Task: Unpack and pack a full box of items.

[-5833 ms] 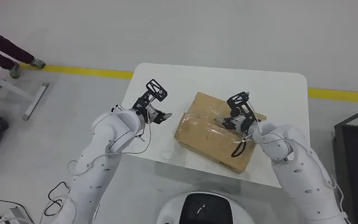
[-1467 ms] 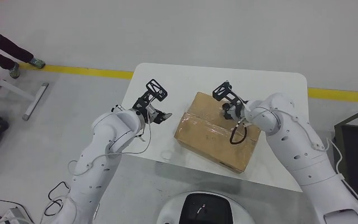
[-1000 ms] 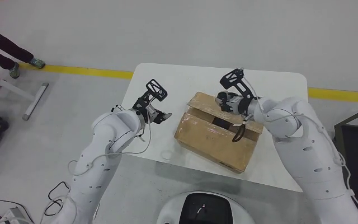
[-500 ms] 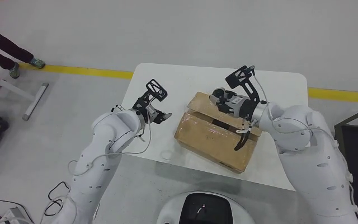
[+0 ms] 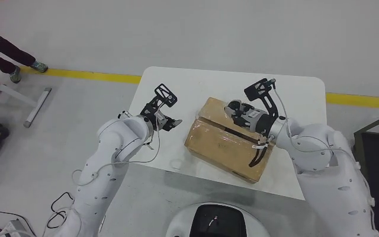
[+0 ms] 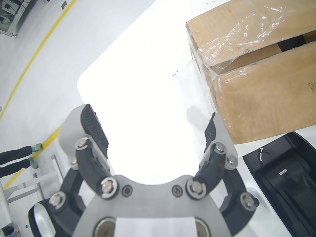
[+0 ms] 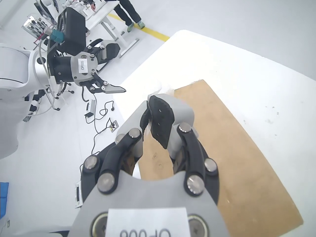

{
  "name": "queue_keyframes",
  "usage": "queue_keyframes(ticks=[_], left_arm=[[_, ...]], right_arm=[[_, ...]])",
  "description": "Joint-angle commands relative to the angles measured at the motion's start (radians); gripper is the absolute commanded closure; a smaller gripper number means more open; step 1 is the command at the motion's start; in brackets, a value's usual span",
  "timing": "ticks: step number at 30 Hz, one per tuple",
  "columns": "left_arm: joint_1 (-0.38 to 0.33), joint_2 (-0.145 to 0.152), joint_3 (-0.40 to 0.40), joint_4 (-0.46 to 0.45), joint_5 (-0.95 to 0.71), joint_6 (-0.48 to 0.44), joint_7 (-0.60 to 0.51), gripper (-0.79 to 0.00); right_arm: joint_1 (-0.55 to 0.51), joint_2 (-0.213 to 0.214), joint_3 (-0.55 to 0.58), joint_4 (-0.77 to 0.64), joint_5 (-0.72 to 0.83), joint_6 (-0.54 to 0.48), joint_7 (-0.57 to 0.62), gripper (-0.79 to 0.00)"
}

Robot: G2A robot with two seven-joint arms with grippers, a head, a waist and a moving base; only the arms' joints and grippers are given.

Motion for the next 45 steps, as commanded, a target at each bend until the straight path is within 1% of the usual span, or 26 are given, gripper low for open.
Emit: queue_keyframes(ticks=[1,9,16,21,24,29,37,41,45], left_arm=[[0.000,0.000,0.000,0.000,0.000,0.000,0.000,-0.785],[0.000,0.000,0.000,0.000,0.000,0.000,0.000,-0.785],[0.000,0.000,0.000,0.000,0.000,0.000,0.000,-0.785],[0.000,0.000,0.000,0.000,0.000,0.000,0.000,-0.785],[0.000,0.000,0.000,0.000,0.000,0.000,0.000,-0.785],[0.000,0.000,0.000,0.000,0.000,0.000,0.000,-0.785],[0.000,0.000,0.000,0.000,0.000,0.000,0.000,-0.785],[0.000,0.000,0.000,0.000,0.000,0.000,0.000,-0.785],[0.000,0.000,0.000,0.000,0.000,0.000,0.000,-0.785]], right_arm=[[-0.029,0.007,0.021,-0.032,-0.008,0.012,0.008,0.000],[-0.129,0.030,0.086,-0.137,-0.031,0.040,0.038,0.000],[-0.212,0.046,0.110,-0.155,-0.049,0.053,0.056,0.000],[-0.252,0.055,0.114,-0.150,-0.098,0.075,0.065,0.000],[-0.274,0.061,0.116,-0.149,-0.154,0.080,0.070,0.000],[-0.291,0.067,0.107,-0.128,-0.203,0.084,0.058,0.000],[-0.279,0.070,0.083,-0.100,-0.269,0.082,0.032,0.000],[-0.258,0.073,0.084,-0.133,-0.287,0.069,0.029,0.000],[-0.244,0.076,0.087,-0.173,-0.305,0.059,0.054,0.000]])
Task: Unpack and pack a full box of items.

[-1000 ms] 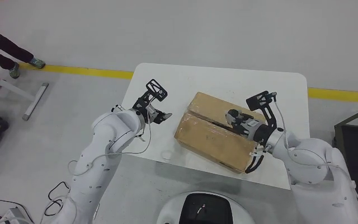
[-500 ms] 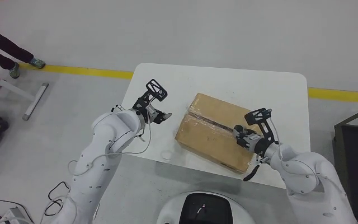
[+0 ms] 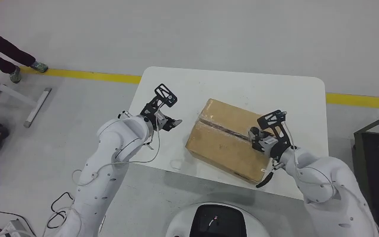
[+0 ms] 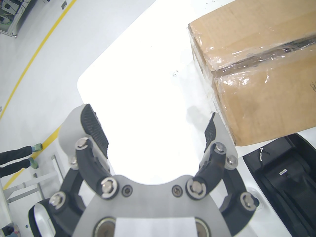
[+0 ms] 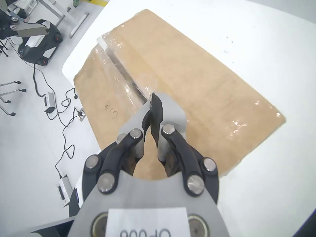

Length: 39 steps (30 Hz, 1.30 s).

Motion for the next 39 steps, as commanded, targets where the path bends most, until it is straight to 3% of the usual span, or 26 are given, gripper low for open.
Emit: queue_keyframes(ticks=[1,12,33,34,35,39], left_arm=[[0.000,0.000,0.000,0.000,0.000,0.000,0.000,-0.785],[0.000,0.000,0.000,0.000,0.000,0.000,0.000,-0.785],[0.000,0.000,0.000,0.000,0.000,0.000,0.000,-0.785],[0.000,0.000,0.000,0.000,0.000,0.000,0.000,-0.785],[0.000,0.000,0.000,0.000,0.000,0.000,0.000,-0.785],[0.000,0.000,0.000,0.000,0.000,0.000,0.000,-0.785]], right_arm=[[0.006,0.001,0.001,-0.018,0.000,-0.003,0.014,0.000],[0.003,0.011,0.014,-0.031,-0.013,-0.009,0.036,0.000],[0.009,0.014,-0.034,0.106,-0.073,0.017,0.020,0.000],[0.009,0.014,-0.036,0.108,-0.074,0.017,0.020,-0.025],[0.010,0.014,-0.037,0.111,-0.074,0.018,0.020,-0.108],[0.015,0.014,-0.042,0.121,-0.075,0.020,0.017,-0.225]])
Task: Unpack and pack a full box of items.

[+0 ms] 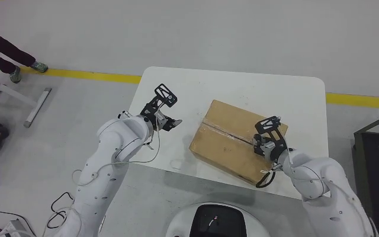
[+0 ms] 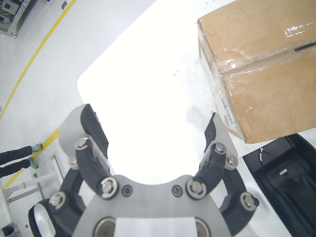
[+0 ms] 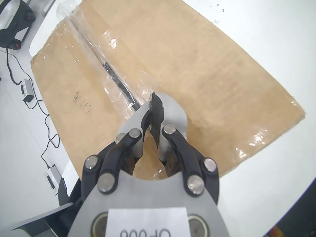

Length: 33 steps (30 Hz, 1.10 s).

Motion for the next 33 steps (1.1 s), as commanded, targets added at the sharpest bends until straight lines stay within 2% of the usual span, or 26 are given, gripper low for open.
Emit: queue_keyframes(ticks=[1,2,3,4,7,9,10,22,28,29,30,31,32,33], left_arm=[[0.000,0.000,0.000,0.000,0.000,0.000,0.000,-0.785],[0.000,0.000,0.000,0.000,0.000,0.000,0.000,-0.785],[0.000,0.000,0.000,0.000,0.000,0.000,0.000,-0.785],[0.000,0.000,0.000,0.000,0.000,0.000,0.000,-0.785],[0.000,0.000,0.000,0.000,0.000,0.000,0.000,-0.785],[0.000,0.000,0.000,0.000,0.000,0.000,0.000,-0.785],[0.000,0.000,0.000,0.000,0.000,0.000,0.000,-0.785],[0.000,0.000,0.000,0.000,0.000,0.000,0.000,-0.785],[0.000,0.000,0.000,0.000,0.000,0.000,0.000,-0.785],[0.000,0.000,0.000,0.000,0.000,0.000,0.000,-0.785],[0.000,0.000,0.000,0.000,0.000,0.000,0.000,-0.785],[0.000,0.000,0.000,0.000,0.000,0.000,0.000,-0.785],[0.000,0.000,0.000,0.000,0.000,0.000,0.000,-0.785],[0.000,0.000,0.000,0.000,0.000,0.000,0.000,-0.785]], right_arm=[[0.003,0.000,-0.002,0.003,0.001,0.001,0.001,-0.259],[0.005,0.000,-0.003,0.004,0.002,0.000,0.002,-0.302],[0.006,0.000,-0.003,0.004,0.004,0.000,0.001,-0.523],[0.008,0.000,-0.001,0.003,0.005,-0.001,0.003,-0.570],[0.007,0.003,0.012,-0.014,0.014,0.000,0.007,-0.622],[0.003,0.006,0.026,-0.035,0.020,-0.001,0.011,-0.757],[0.000,0.007,0.034,-0.046,0.019,0.001,0.013,-0.785],[-0.054,0.027,0.125,-0.135,0.026,0.014,0.044,-0.785],[-0.097,0.038,0.188,-0.202,0.037,0.018,0.020,-0.785],[-0.107,0.040,0.199,-0.216,0.035,0.013,0.010,-0.717],[-0.112,0.041,0.205,-0.222,0.031,0.012,-0.001,-0.594],[-0.121,0.043,0.214,-0.227,0.022,0.015,-0.015,-0.215],[-0.131,0.044,0.220,-0.234,0.019,0.020,-0.034,0.000],[-0.140,0.044,0.225,-0.243,0.022,0.018,-0.068,0.000]])
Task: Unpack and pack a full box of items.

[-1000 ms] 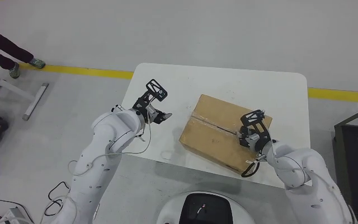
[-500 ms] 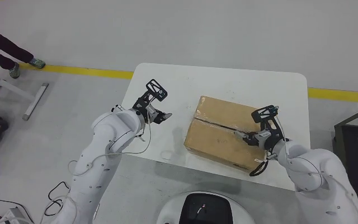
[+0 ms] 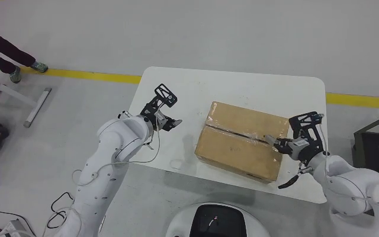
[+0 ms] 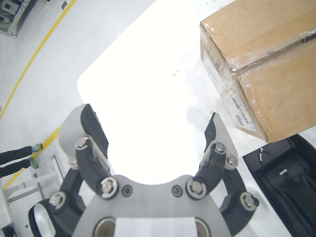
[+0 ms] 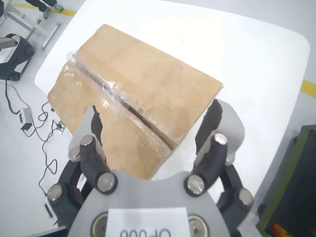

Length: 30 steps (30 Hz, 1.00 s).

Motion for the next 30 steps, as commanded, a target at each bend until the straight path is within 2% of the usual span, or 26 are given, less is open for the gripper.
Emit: queue_keyframes(ticks=[1,5,10,13,22,25,30], left_arm=[[0.000,0.000,0.000,0.000,0.000,0.000,0.000,-0.785],[0.000,0.000,0.000,0.000,0.000,0.000,0.000,-0.785],[0.002,0.000,0.000,0.001,0.000,0.003,0.005,-0.785],[0.018,0.000,-0.007,-0.001,0.000,0.017,0.043,-0.785],[0.033,0.002,-0.070,-0.001,-0.013,0.114,0.052,-0.785],[0.034,0.003,-0.081,-0.002,-0.018,0.129,0.054,-0.785],[0.034,0.003,-0.081,-0.002,-0.018,0.129,0.054,-0.785]], right_arm=[[-0.015,0.000,0.005,-0.013,0.001,-0.008,-0.063,0.000],[-0.020,-0.001,-0.027,-0.039,-0.040,-0.054,-0.191,0.000],[0.010,-0.009,-0.123,-0.030,-0.134,-0.087,-0.299,0.000],[0.025,-0.012,-0.153,-0.009,-0.179,-0.085,-0.314,0.000],[0.022,-0.012,-0.157,-0.012,-0.178,-0.090,-0.324,0.000],[0.046,-0.018,-0.215,0.003,-0.181,-0.132,-0.354,0.000],[0.172,-0.050,-0.366,0.107,-0.200,-0.129,-0.381,0.000]])
